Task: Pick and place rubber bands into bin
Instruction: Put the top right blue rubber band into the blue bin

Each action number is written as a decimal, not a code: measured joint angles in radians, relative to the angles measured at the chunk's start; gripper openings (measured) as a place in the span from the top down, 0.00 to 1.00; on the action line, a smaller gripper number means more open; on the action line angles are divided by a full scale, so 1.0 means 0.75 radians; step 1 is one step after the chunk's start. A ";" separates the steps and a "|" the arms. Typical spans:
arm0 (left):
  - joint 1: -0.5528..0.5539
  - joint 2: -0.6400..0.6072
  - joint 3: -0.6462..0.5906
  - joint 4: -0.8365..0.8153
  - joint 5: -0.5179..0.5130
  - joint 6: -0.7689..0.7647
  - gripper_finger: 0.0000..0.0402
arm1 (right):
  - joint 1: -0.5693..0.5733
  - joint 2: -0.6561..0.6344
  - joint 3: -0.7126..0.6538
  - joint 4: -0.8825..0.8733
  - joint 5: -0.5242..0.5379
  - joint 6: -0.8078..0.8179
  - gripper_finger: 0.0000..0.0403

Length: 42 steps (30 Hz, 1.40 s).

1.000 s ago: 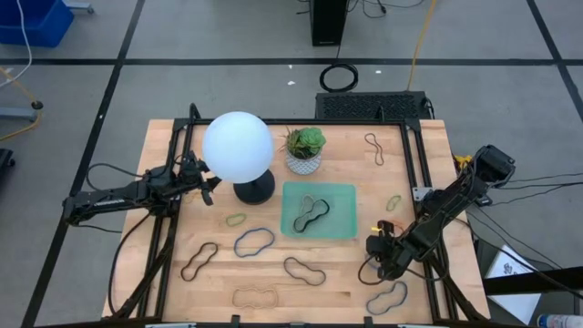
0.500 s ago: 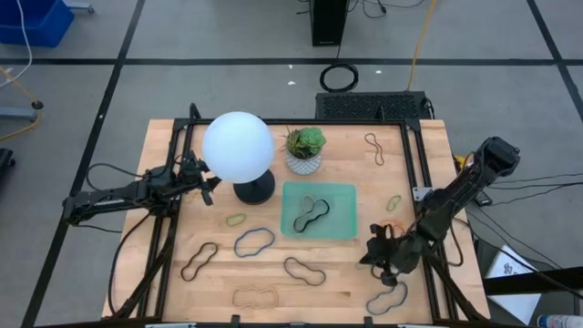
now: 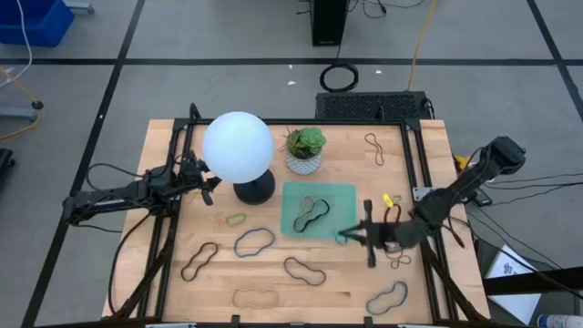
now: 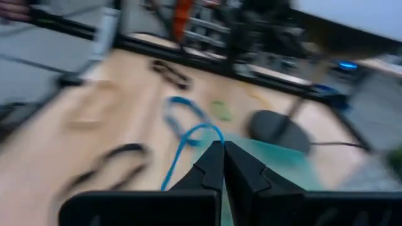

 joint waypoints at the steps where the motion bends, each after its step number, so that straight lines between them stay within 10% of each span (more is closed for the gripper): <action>1: 0.000 0.000 0.000 0.000 0.000 0.000 0.54 | -0.042 -0.001 0.000 0.001 -0.001 -0.009 1.00; 21: 0.000 0.001 0.000 -0.003 0.000 0.003 0.54 | -0.458 0.204 0.322 -0.680 -0.334 0.128 1.00; 42: 0.001 0.000 0.000 -0.002 0.000 0.004 0.54 | -0.512 0.515 0.328 -0.741 -0.431 0.204 1.00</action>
